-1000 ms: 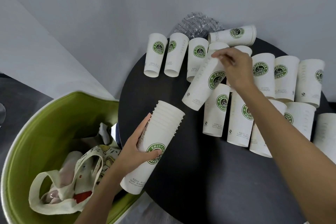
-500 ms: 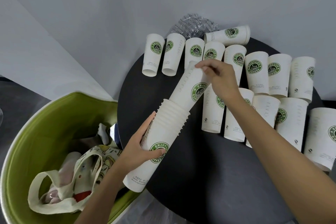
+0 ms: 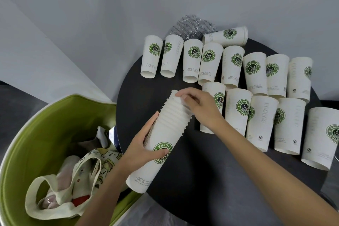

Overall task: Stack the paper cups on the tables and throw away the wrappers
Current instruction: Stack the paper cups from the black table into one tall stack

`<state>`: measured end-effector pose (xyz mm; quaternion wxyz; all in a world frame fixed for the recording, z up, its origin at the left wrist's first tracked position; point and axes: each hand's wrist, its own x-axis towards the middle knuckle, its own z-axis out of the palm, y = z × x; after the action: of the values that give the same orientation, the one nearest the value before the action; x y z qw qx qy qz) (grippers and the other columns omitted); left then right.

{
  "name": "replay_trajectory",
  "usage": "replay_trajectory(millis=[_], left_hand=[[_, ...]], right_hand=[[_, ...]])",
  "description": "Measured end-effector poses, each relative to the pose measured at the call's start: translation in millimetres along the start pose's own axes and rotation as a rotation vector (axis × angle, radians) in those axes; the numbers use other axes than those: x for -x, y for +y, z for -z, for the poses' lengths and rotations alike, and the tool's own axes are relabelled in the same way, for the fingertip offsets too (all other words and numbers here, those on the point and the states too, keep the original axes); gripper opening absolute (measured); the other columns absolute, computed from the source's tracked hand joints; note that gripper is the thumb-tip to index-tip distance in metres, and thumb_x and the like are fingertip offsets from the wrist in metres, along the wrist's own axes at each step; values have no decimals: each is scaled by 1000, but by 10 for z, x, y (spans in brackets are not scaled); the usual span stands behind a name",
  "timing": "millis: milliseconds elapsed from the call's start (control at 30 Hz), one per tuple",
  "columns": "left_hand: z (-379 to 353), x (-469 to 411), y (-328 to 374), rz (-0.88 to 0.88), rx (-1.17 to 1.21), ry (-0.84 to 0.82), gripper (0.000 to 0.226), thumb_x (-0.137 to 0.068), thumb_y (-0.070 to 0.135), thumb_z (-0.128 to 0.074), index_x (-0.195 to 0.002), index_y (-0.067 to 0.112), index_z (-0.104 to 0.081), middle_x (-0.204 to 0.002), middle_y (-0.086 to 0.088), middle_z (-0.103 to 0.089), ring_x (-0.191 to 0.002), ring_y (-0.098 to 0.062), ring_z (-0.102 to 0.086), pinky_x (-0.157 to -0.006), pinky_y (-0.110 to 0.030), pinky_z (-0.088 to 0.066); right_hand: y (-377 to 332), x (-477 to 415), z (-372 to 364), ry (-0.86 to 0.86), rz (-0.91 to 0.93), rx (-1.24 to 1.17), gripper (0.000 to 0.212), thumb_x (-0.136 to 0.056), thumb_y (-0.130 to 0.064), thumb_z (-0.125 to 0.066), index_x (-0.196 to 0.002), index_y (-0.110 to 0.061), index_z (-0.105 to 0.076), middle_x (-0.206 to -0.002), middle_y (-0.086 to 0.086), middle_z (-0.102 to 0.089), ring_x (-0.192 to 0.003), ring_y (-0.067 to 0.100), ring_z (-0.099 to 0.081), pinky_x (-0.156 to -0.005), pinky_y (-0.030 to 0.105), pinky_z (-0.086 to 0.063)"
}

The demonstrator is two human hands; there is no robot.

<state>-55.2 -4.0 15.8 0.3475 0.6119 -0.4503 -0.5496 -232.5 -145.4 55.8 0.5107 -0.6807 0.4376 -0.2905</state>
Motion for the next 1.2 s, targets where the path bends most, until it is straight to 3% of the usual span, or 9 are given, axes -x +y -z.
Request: replay_trajectory(millis=[100, 233, 433, 600, 667, 767, 933, 1067, 1200], left_hand=[[-15, -27, 10, -7, -9, 5, 103, -73, 8, -84, -147, 50, -25, -146, 22, -44, -125, -9, -55, -96, -32, -53], [-21, -46, 17, -5, -16, 0, 103, -72, 9, -84, -147, 50, -26, -145, 22, -45, -124, -7, -55, -96, -32, -53], [-68, -84, 39, -4, -20, -11, 104, -73, 5, -83, -149, 45, -25, -144, 27, -44, -125, 2, -52, -89, -17, -50], [-106, -136, 57, -10, -38, -7, 107, -67, 23, -86, -149, 48, -22, -142, 33, -42, -126, 2, -50, -96, -22, -50], [-111, -163, 72, -3, -43, 1, 109, -63, 32, -86, -148, 52, -21, -142, 34, -42, -128, 0, -49, -99, -26, -48], [-115, -209, 81, 9, -53, 15, 107, -68, 23, -87, -147, 54, -22, -136, 36, -45, -124, 4, -51, -99, -26, -48], [-127, -260, 50, 27, -58, 28, 105, -71, 13, -86, -146, 53, -24, -135, 32, -49, -121, 3, -54, -96, -23, -50], [-137, -291, 36, 42, -45, 27, 104, -72, 11, -85, -145, 54, -24, -135, 33, -49, -122, 3, -53, -97, -23, -49], [-142, -331, 45, 46, -44, 28, 103, -72, 11, -85, -142, 57, -25, -136, 32, -49, -123, 2, -53, -92, -18, -50]], right_hand=[[-11, 57, -39, -11, -11, -9, 21, -95, -11, -49, -95, -21, -68, -85, -18, -63, -70, -6, -52, -68, 8, -38], [43, 107, -84, -23, 4, 41, 21, -94, -12, -50, -98, -24, -66, -104, -18, -66, -99, 3, -58, -92, 24, -43], [67, 108, -82, -4, -27, 55, 22, -95, -12, -50, -95, -25, -67, -94, -25, -64, -73, 0, -55, -76, 19, -42], [84, 64, -59, 21, -37, 50, 21, -94, -11, -52, -93, -23, -69, -70, -35, -59, -55, 0, -46, -62, 12, -34], [81, 59, -53, 18, -35, 46, 21, -94, -11, -52, -92, -22, -69, -65, -35, -56, -55, -2, -48, -60, 10, -33], [86, 42, -43, 10, -34, 22, 22, -93, -10, -53, -89, -26, -68, -81, -26, -64, -68, -5, -54, -70, 12, -38], [142, -55, 151, -21, -21, -95, 20, -91, -10, -58, -89, -26, -70, -87, -8, -68, -80, 9, -59, -77, 22, -46], [349, -252, 441, 70, -42, -64, 22, -90, -8, -58, -88, -26, -69, -90, -4, -70, -83, 16, -64, -87, 31, -50], [522, -460, 682, 129, -80, 98, 16, -92, -15, -57, -87, -27, -66, -97, -10, -67, -87, 10, -60, -81, 15, -44]])
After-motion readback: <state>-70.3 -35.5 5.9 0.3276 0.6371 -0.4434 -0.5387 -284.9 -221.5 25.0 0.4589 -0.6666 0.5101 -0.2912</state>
